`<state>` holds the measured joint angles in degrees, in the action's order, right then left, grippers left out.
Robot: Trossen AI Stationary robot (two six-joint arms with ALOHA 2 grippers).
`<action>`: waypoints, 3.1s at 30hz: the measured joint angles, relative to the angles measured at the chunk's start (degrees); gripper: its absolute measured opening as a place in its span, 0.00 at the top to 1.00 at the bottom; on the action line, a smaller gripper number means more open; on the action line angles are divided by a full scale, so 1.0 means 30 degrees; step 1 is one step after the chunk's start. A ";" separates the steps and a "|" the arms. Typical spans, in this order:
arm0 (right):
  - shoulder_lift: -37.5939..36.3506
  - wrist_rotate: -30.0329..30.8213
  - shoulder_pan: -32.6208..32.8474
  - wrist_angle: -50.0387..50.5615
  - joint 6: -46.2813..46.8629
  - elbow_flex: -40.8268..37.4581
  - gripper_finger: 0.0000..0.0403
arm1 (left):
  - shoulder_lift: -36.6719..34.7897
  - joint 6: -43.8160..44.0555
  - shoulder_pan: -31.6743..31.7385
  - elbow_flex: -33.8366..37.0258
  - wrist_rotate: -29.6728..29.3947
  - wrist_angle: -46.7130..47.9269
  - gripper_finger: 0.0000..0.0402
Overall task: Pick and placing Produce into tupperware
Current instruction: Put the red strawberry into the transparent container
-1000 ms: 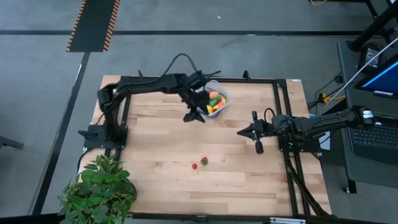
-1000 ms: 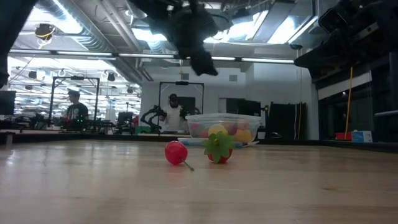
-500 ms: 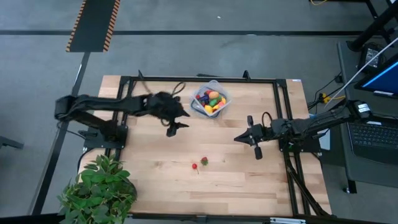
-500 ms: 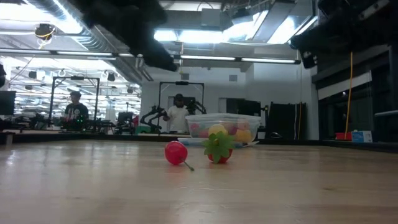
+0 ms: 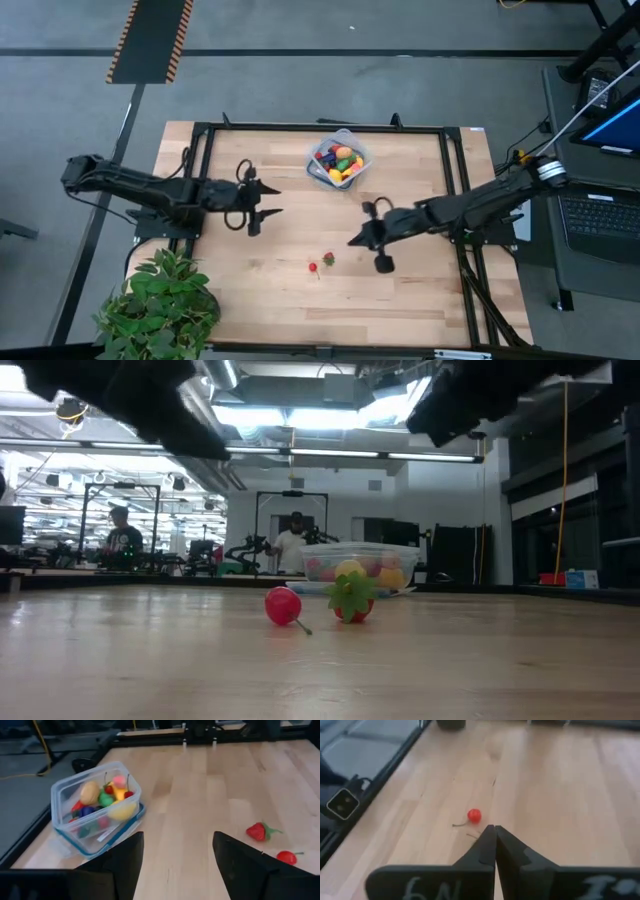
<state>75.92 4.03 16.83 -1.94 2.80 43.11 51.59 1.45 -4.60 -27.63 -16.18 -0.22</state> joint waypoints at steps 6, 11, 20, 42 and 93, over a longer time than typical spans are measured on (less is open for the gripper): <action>0.3052 -0.0004 0.0672 0.5990 -0.0086 0.5425 0.99 | -0.0787 0.0648 -0.2349 0.1013 -0.3725 -0.0102 0.43; 0.5116 -0.0209 0.0919 1.0566 0.0407 0.9418 0.99 | -0.1009 0.1006 -0.3985 0.1362 -0.5493 -0.0077 0.43; 0.7886 -0.0399 0.0959 1.4248 -0.1978 1.2601 0.99 | -0.1005 0.1044 -0.5604 0.1469 -0.6939 -0.0099 0.43; 0.8663 0.0468 -0.0185 1.4696 -0.3113 1.2620 0.84 | -0.0991 0.0977 -0.5814 0.1461 -0.6281 -0.0143 0.43; 1.3971 0.0475 0.0135 1.3443 -0.8094 1.4675 0.41 | -0.0983 0.0986 -0.5814 0.1439 -0.5247 0.0076 0.43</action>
<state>117.83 5.45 17.23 38.39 -21.48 87.14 48.64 4.40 -22.04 -23.31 -31.92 0.01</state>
